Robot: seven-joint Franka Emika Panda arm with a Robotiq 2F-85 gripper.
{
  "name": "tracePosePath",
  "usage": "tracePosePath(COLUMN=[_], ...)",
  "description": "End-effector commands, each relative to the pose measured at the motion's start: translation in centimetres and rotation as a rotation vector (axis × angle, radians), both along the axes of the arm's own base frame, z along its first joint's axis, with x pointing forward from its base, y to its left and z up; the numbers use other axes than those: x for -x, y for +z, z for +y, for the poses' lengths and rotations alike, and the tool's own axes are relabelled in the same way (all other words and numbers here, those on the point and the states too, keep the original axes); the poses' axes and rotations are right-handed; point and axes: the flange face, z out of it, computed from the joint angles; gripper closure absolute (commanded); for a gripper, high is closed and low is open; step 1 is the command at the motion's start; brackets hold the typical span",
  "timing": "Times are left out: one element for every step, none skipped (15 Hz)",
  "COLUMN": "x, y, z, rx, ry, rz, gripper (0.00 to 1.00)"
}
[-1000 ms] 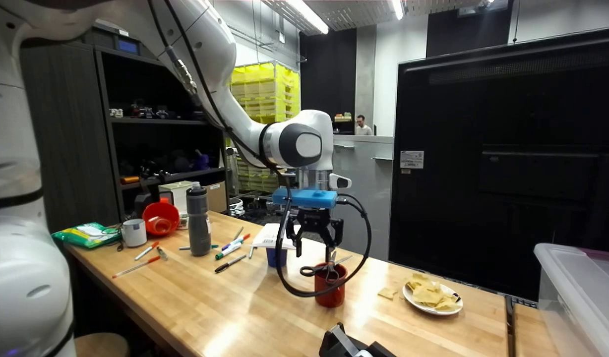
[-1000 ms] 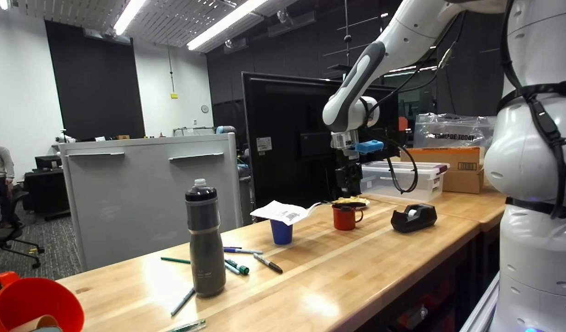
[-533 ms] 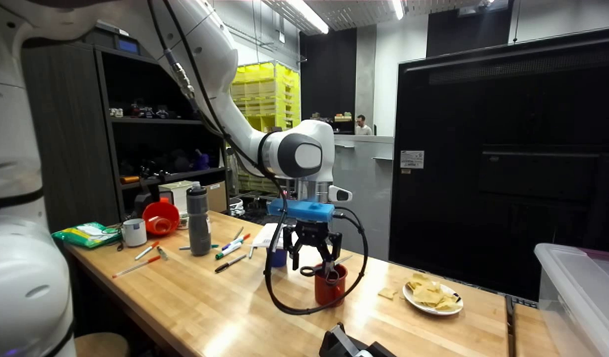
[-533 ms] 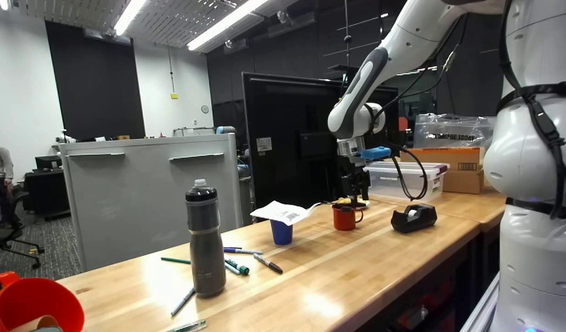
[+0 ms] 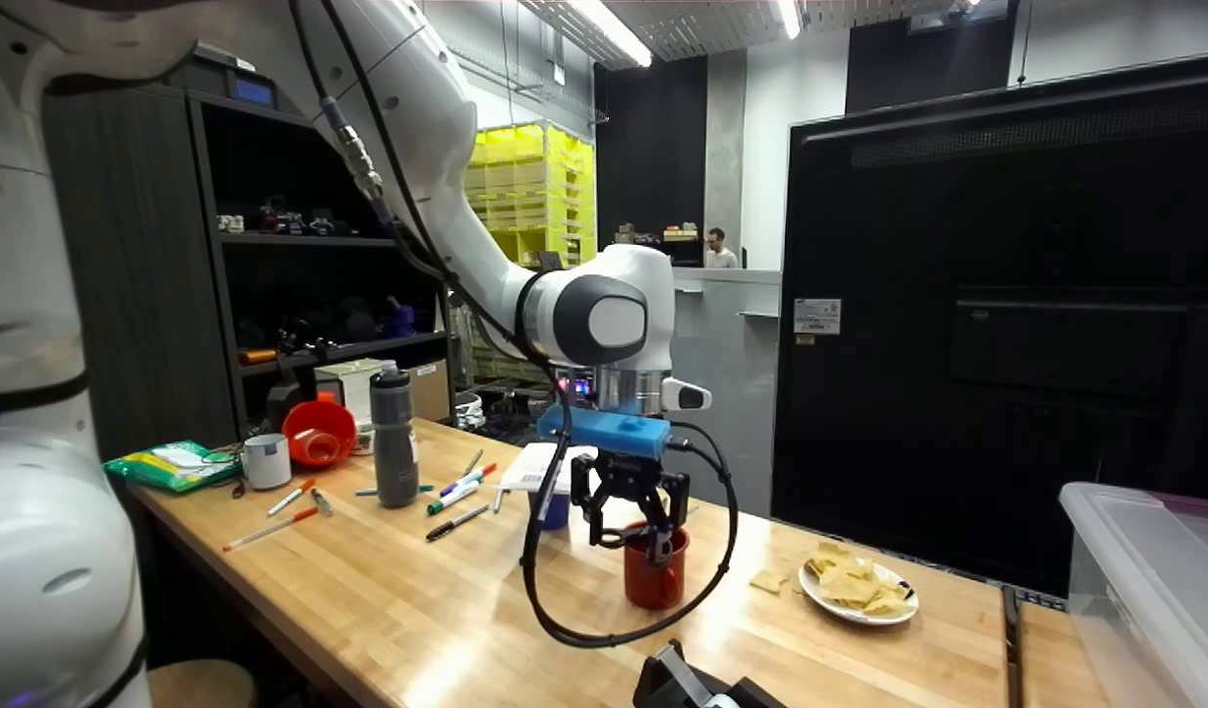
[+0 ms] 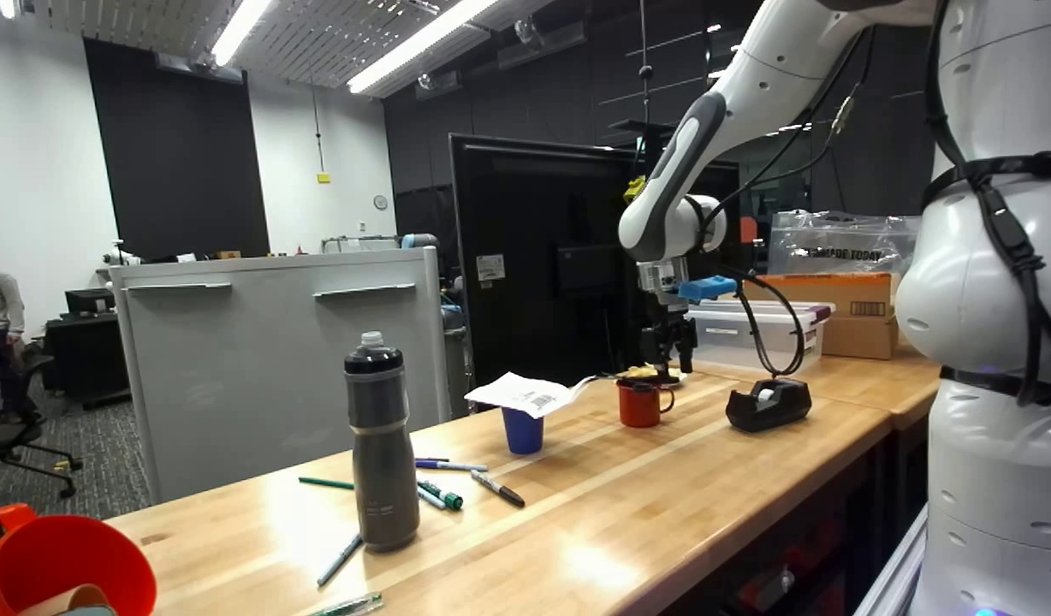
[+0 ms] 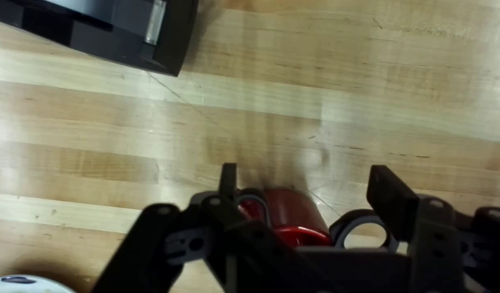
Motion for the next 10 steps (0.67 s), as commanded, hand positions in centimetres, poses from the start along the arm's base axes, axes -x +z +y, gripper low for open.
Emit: tracePosePath(x=[0.8,0.9,0.8,0.8,0.7,0.7,0.7,0.6,0.4,0.2], y=[0.4,0.5,0.7,0.9,1.0,1.2,1.3,1.8,2.3,2.7], z=[-1.3,-1.6,-1.4,-1.4,-1.3,-1.2,-1.1,-0.6,0.0,0.5], rx=[-0.007,-0.004,-0.001,0.0,0.003,0.007,0.01,0.013,0.015,0.017], ry=[-0.031,-0.037,-0.04,-0.042,-0.04,-0.039,-0.037,-0.034,-0.033,-0.032], rz=[-0.034,-0.039,-0.042,-0.044,-0.046,-0.048,-0.051,-0.056,-0.06,-0.063], gripper=[0.19,0.21,0.2,0.21,0.19,0.2,0.18,0.19,0.18,0.19])
